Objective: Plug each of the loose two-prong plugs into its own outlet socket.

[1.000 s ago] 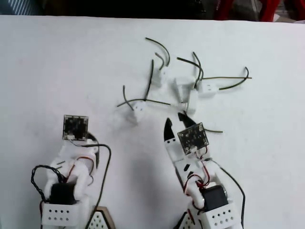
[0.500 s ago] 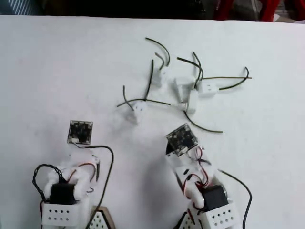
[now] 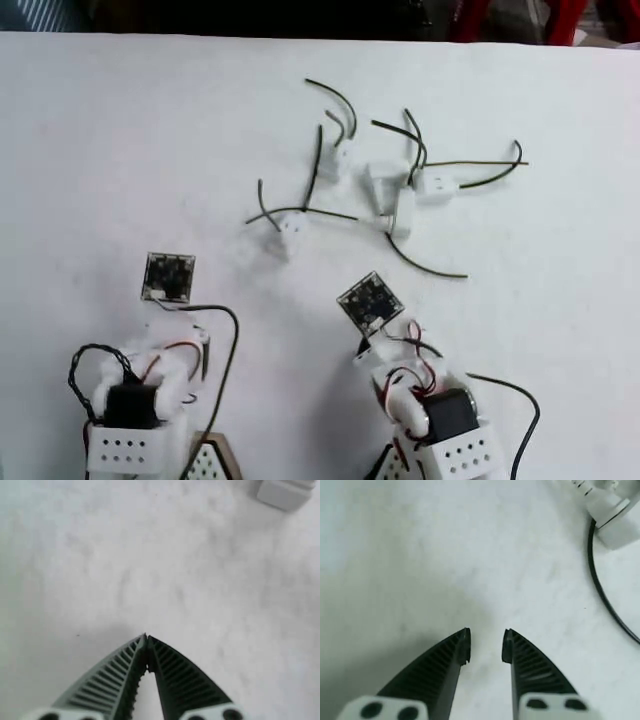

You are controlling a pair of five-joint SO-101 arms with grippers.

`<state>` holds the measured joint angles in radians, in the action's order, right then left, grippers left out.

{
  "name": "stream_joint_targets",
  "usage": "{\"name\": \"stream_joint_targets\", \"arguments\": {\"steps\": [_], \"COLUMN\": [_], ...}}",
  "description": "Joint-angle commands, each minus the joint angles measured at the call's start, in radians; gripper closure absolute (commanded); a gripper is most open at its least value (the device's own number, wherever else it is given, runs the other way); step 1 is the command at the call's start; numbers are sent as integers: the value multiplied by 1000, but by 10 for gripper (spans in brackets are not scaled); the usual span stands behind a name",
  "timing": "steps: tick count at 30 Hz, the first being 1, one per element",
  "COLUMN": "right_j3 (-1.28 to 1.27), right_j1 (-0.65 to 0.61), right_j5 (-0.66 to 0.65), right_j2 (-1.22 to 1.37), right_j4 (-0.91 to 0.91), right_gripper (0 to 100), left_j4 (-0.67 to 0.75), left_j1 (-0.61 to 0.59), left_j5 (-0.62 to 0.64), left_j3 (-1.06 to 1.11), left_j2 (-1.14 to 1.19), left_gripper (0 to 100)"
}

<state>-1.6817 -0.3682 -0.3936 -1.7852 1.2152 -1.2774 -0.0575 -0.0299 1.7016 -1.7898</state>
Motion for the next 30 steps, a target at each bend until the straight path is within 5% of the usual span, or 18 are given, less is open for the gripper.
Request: {"name": "stream_joint_targets", "arguments": {"steps": [1, 10, 16, 30], "right_j3": [-9, -9, -9, -9], "right_j1": [2, 33, 107, 156], "right_j5": [-6, 3, 308, 281], "right_j2": [-12, -4, -12, -12], "right_j4": [10, 39, 18, 50], "right_gripper": [892, 894, 894, 890], "left_j4": [-3, -3, -3, -3], "left_j1": [5, 5, 5, 5], "left_j5": [-8, -8, -8, -8], "left_j3": [-8, -8, -8, -8], "left_j2": [-19, -19, -19, -19], "left_gripper": [976, 976, 976, 976]}}
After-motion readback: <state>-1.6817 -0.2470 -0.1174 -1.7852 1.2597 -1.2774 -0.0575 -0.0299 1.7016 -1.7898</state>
